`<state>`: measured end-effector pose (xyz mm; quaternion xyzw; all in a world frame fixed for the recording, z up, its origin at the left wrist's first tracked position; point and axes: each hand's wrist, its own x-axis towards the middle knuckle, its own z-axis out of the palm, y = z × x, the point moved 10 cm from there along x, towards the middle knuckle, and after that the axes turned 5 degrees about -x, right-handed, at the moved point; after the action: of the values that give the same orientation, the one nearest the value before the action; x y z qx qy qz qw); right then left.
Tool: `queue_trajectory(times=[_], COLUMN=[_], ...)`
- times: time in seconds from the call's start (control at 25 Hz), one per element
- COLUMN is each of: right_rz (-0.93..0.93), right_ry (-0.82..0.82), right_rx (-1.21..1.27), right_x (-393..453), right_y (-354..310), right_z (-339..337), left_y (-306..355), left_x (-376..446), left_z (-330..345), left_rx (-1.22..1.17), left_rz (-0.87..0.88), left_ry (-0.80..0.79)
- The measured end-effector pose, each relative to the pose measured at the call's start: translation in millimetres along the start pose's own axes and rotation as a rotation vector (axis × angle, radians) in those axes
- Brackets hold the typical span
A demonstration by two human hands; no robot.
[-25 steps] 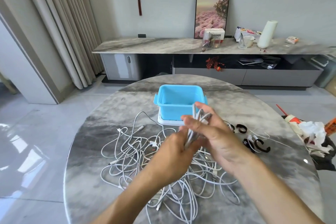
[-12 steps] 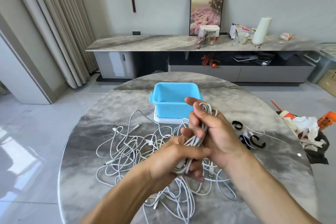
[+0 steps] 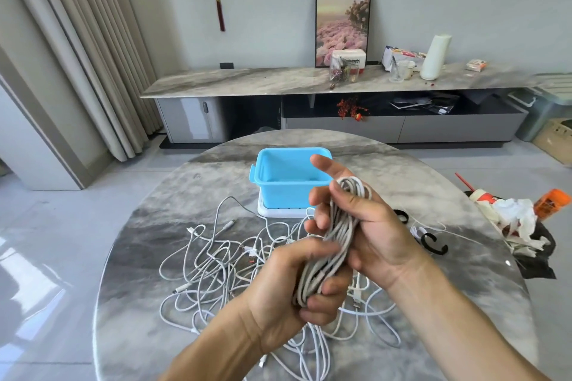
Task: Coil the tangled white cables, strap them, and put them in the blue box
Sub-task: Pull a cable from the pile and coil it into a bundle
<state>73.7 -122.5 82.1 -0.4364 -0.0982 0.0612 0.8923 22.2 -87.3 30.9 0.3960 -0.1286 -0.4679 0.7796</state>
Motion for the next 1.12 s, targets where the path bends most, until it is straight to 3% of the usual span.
queue_trajectory(times=[0.12,0.28,0.36,0.48,0.56,0.64,0.76,1.0,1.12], right_rz=[0.025,0.143,0.168,0.159,0.171,0.178,0.174,0.004,-0.027], right_ry=[0.054,0.301,0.426,0.557,0.589,0.581,0.441,0.059,-0.005], right_rx=[-0.001,-0.198,-0.243,-0.16,-0.13,-0.139,-0.134,-0.109,-0.047], right_x=[1.8,3.2,-0.3,-5.1,-6.0,-4.9,-1.3,-0.1,-4.5], right_y=[5.3,22.5,28.5,33.5,34.5,31.2,26.2,5.3,-0.3], right_z=[-4.7,-31.3,-45.9,-60.1,-64.0,-64.2,-50.8,-10.9,-5.1], left_y=[3.9,11.1,22.4,28.5,23.3,10.2,-9.7,-12.9,-12.2], left_x=[2.5,-0.7,-3.2,-2.3,2.7,8.9,11.3,-2.2,-4.2], left_z=[-8.8,-33.8,-38.7,-32.8,-31.4,-32.9,-32.8,-13.2,-3.1], left_rx=[0.107,0.348,0.655,1.135,1.18,0.848,0.318,-0.017,-0.121], left_rz=[0.068,0.198,0.312,0.376,0.332,0.253,0.079,-0.033,-0.106], left_ry=[0.161,0.452,0.545,0.586,0.56,0.468,0.304,0.047,-0.06])
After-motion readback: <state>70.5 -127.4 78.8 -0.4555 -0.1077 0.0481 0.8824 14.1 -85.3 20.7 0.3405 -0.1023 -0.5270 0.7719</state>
